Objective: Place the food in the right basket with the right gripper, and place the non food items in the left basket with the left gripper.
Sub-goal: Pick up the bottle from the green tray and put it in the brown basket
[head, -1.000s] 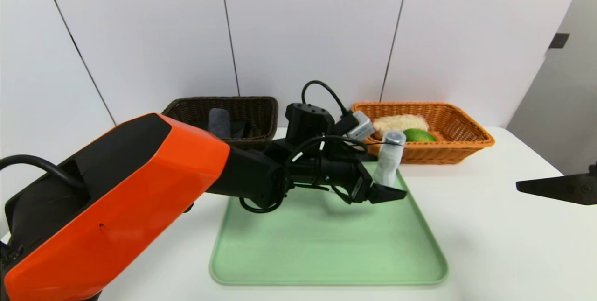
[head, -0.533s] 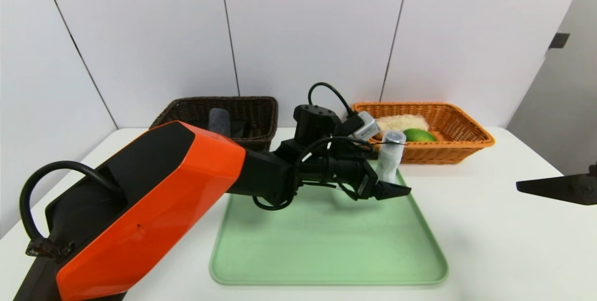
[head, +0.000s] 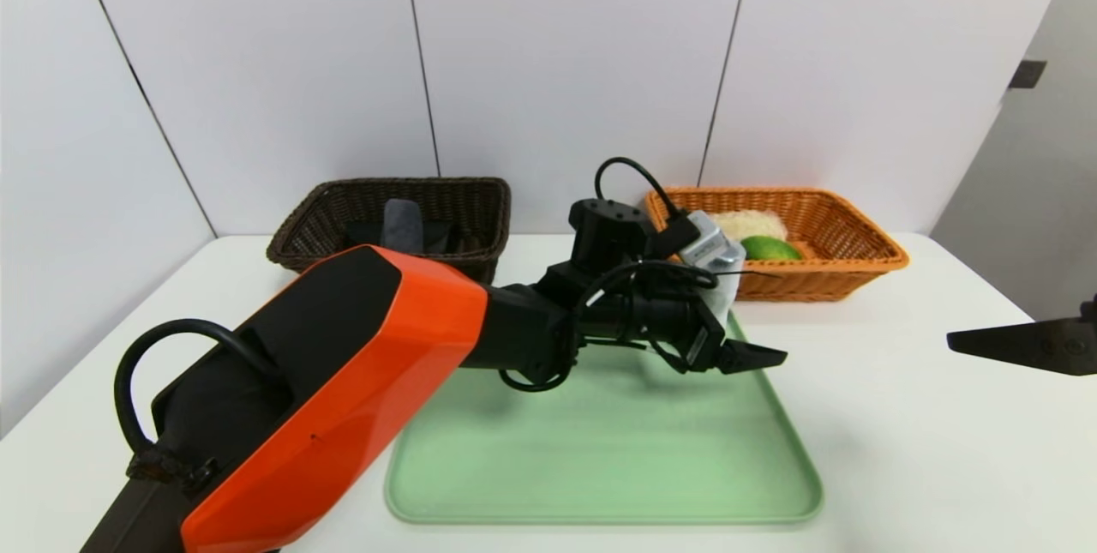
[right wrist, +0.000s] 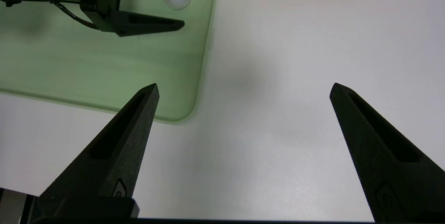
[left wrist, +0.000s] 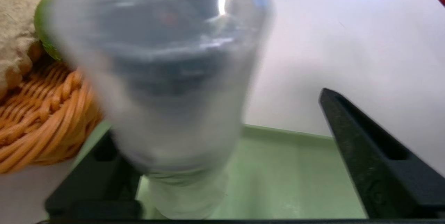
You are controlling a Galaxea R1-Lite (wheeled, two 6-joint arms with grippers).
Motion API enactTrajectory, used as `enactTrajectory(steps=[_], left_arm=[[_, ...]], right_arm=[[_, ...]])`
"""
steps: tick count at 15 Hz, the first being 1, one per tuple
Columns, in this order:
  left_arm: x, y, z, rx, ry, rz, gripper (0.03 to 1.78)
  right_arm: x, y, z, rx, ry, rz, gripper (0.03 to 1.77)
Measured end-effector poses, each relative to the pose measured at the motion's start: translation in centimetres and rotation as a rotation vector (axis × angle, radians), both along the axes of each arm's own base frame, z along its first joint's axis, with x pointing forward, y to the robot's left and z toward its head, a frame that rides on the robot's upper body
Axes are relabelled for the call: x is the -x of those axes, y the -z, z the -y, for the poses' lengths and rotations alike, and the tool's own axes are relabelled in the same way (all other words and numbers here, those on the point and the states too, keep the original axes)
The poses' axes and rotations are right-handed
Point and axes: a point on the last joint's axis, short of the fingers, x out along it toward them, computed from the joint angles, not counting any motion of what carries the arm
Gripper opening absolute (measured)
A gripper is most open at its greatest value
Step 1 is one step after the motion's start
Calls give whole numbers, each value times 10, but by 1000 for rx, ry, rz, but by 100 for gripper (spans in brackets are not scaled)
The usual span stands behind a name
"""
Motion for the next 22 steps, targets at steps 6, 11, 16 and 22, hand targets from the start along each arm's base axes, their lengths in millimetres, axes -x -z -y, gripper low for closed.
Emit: enactTrajectory(steps=[6,11,16,22], left_arm=[[-2,3,4,-12,1,-10,77],[-1,-4,3,-5,-4,-3,55],[4,-33,-5,32,-14,13,55],[-1,-107,-62,49,-149,32,55]], right_arm=[[0,1,0,0,1,-3,170],[1,0,0,-2,0,1,170],[3,0,0,-5,-1,3,170],[7,0,1,-12,-5,13,170]])
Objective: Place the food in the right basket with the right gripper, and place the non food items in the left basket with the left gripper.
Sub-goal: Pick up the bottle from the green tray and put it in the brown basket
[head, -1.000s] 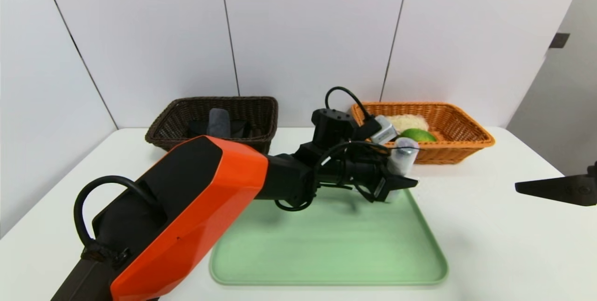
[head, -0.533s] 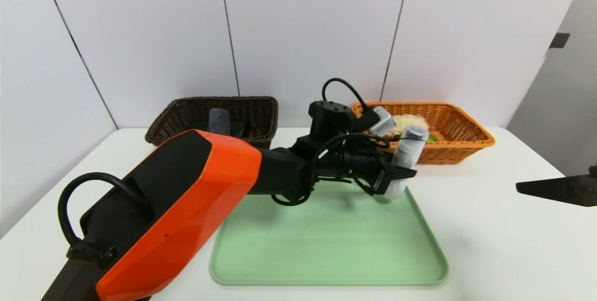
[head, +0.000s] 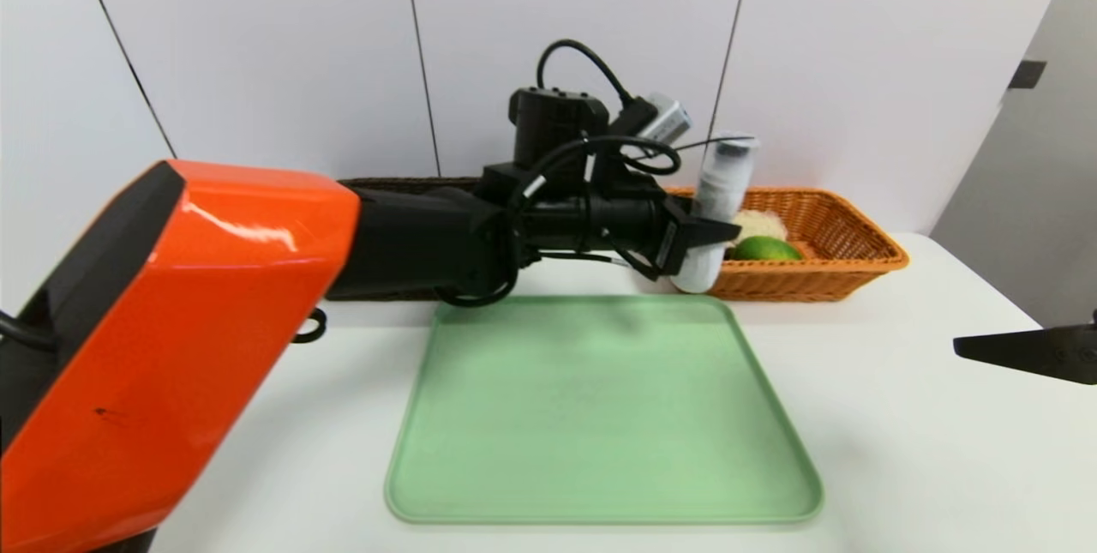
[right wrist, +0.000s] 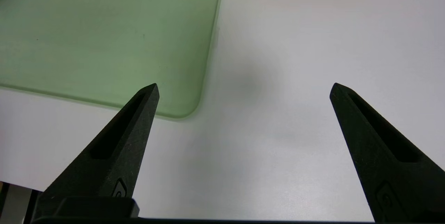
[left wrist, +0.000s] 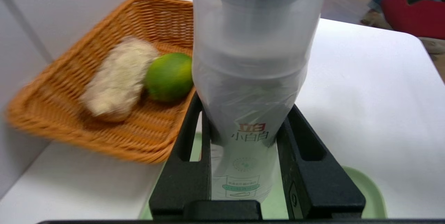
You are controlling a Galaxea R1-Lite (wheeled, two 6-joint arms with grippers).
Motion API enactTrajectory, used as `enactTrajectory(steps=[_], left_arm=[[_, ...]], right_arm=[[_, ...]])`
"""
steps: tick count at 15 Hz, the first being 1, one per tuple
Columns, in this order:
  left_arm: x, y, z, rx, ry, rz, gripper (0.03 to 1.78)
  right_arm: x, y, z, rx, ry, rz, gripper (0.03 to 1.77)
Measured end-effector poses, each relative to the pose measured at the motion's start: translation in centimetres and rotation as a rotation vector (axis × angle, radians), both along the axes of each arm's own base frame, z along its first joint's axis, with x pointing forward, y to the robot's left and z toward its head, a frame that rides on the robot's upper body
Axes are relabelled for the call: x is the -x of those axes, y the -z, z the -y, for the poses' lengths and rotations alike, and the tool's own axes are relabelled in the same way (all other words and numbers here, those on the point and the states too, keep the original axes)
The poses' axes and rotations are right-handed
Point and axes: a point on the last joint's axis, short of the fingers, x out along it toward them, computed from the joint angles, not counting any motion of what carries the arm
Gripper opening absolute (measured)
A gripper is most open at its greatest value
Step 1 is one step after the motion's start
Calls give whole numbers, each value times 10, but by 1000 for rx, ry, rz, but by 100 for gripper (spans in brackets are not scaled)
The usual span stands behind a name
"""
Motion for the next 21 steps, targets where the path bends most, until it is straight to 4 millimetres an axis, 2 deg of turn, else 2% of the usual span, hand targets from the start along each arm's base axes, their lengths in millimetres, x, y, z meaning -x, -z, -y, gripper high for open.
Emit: enactTrajectory(steps=[2,5,8,11,13,16,21], left_arm=[[-9,-23,-36,-7,-108,-2,55],[-16,-46,-85,-24,-219,-23,55],[-28,-56,-140,-39,-353,-44,55],[-38,-54,-179,-49,-447,-64,55],[-44,-45,-189,-59,-475,-86,55],[-53,-28,-190,-74,-484,-123,55],[-74,-3,-188,-45,-486,-84,55]], right_arm=[[1,1,0,-1,-2,0,170],[1,1,0,0,-4,-2,170],[1,2,0,0,-7,-3,170],[2,2,0,-1,-7,-2,170],[3,2,0,1,-8,0,170],[3,2,0,1,-7,-1,170],[4,4,0,4,-7,-8,170]])
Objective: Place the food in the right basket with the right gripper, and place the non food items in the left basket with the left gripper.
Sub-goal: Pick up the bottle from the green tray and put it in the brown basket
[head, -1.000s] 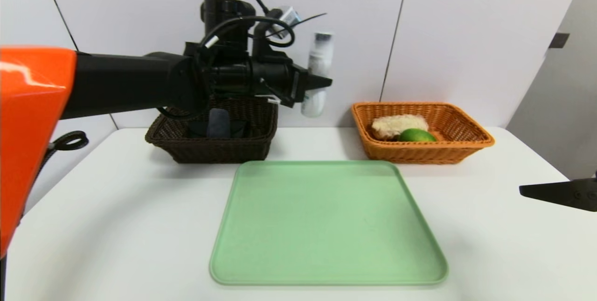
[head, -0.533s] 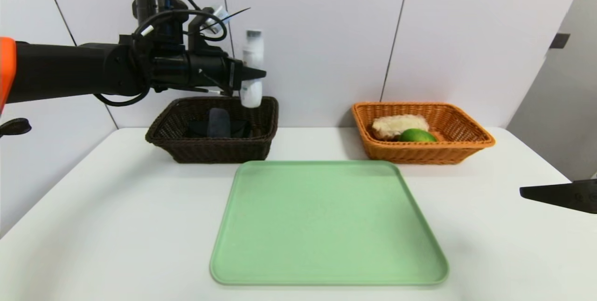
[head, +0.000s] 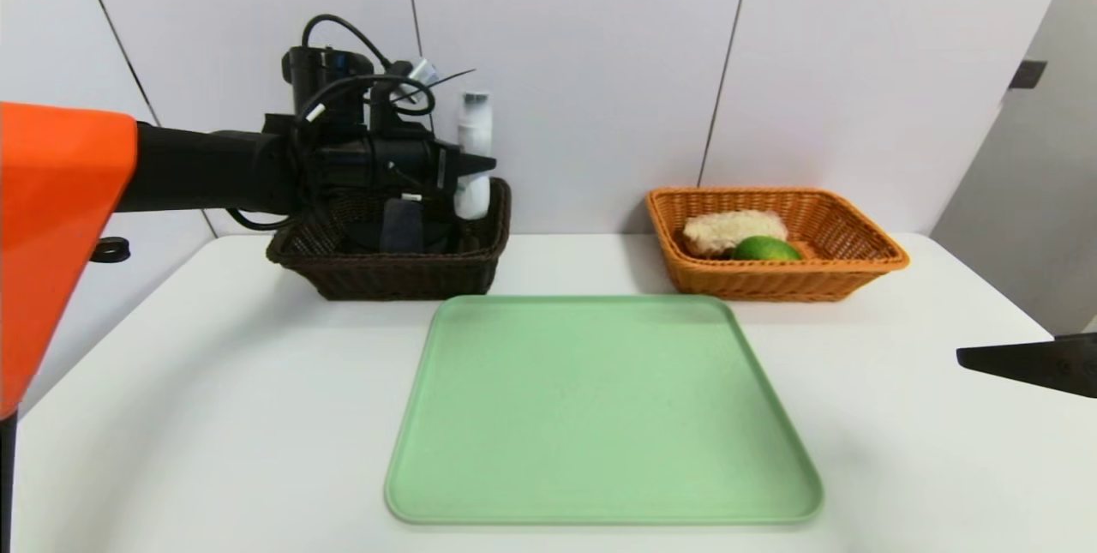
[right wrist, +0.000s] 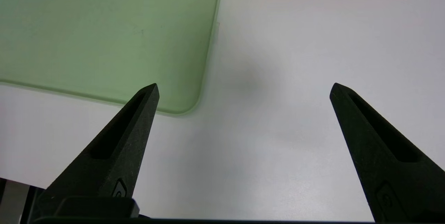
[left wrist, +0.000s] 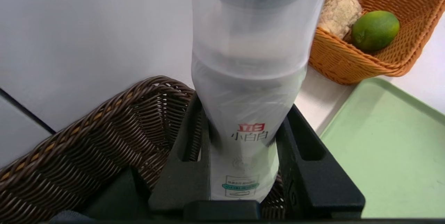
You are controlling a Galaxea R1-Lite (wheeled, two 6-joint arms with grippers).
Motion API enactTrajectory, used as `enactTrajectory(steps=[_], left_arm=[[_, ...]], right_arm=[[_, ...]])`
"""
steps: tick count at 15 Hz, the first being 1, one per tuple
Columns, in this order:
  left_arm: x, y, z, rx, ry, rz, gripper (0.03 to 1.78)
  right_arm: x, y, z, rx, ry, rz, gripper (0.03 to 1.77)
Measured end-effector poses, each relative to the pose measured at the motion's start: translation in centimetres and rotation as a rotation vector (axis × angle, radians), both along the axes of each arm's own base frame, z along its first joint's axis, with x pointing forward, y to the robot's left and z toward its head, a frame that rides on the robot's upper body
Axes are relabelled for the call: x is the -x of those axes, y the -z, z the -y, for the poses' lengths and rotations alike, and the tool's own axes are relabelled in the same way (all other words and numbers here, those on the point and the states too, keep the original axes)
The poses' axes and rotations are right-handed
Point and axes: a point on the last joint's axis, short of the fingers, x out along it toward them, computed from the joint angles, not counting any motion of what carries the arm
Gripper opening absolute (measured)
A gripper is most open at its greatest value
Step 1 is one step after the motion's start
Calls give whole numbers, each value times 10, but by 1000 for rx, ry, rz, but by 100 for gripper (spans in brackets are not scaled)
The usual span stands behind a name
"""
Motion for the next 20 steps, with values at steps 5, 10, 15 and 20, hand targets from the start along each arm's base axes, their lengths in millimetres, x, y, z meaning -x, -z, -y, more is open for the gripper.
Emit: enactTrajectory(steps=[5,10,15,20], left_arm=[[-16,28,-2,-10,-9,-28,55],[-23,45,-1,-16,-11,-50,55],[-25,50,-2,-17,-14,-60,108],[-15,26,-11,-2,-34,-26,138]], right_arm=[[0,4,0,2,1,-14,170],[0,4,0,3,2,-15,170],[0,4,0,2,2,-14,170],[0,4,0,0,1,-14,170]])
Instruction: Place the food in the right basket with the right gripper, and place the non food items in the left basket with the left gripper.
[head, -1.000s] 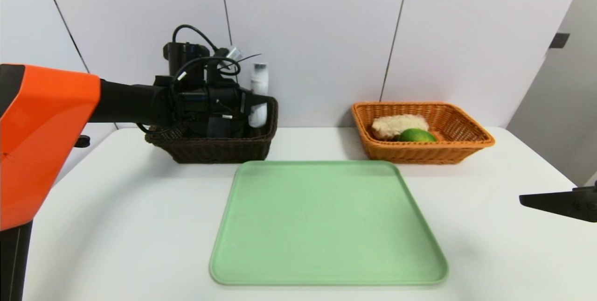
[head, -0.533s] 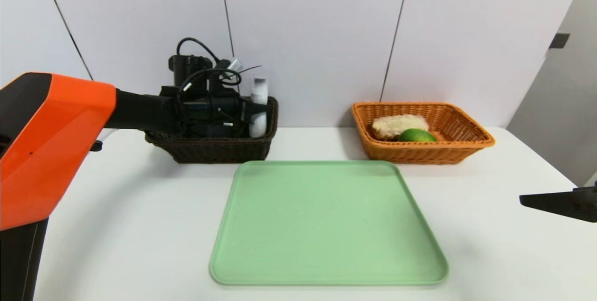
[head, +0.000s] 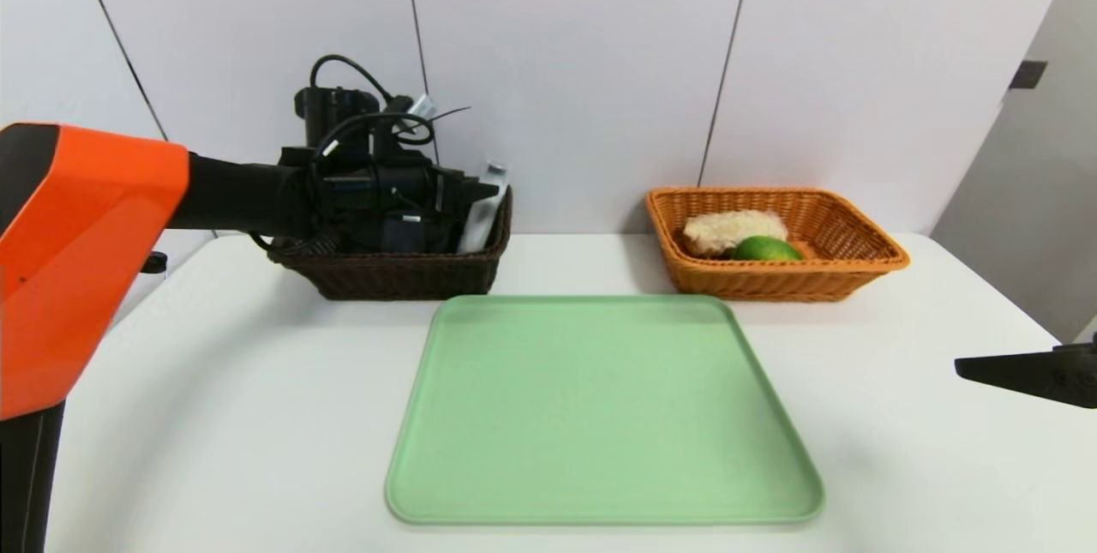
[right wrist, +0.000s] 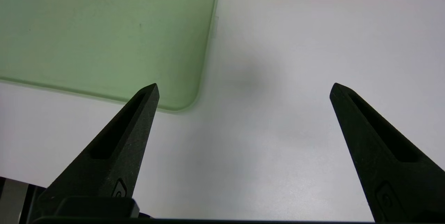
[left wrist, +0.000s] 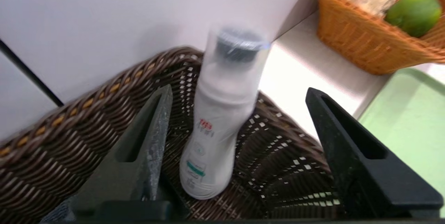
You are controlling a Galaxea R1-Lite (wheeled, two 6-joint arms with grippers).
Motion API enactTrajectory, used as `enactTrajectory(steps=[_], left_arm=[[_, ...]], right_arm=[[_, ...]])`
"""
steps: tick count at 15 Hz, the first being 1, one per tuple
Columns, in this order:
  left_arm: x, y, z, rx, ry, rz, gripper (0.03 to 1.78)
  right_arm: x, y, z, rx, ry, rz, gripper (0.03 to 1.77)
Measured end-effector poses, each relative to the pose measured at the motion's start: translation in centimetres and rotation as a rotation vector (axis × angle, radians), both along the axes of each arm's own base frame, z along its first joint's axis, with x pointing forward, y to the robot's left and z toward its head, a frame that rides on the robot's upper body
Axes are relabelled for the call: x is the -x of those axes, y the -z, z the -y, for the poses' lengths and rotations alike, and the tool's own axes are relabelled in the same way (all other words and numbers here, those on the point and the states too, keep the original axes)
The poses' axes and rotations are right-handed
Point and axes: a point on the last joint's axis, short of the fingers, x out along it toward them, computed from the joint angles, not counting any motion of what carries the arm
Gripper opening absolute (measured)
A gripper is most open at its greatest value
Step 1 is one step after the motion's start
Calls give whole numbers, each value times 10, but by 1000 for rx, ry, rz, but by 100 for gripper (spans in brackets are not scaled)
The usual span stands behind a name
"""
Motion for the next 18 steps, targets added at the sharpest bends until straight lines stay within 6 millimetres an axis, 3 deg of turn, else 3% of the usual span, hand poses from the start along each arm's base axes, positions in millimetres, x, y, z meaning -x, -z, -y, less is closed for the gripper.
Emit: enactTrajectory(steps=[5,9,14,18], left_arm=[[30,-51,-26,33,-54,56,153],[74,-86,-46,64,-127,-34,160],[140,-76,-62,20,-326,-213,165],[215,-67,-72,-33,-444,-250,167]], right_arm=[[3,-2,0,-4,4,11,170],[9,-3,1,-3,12,28,170],[30,-5,5,-1,20,80,170],[56,-2,9,-8,22,139,170]])
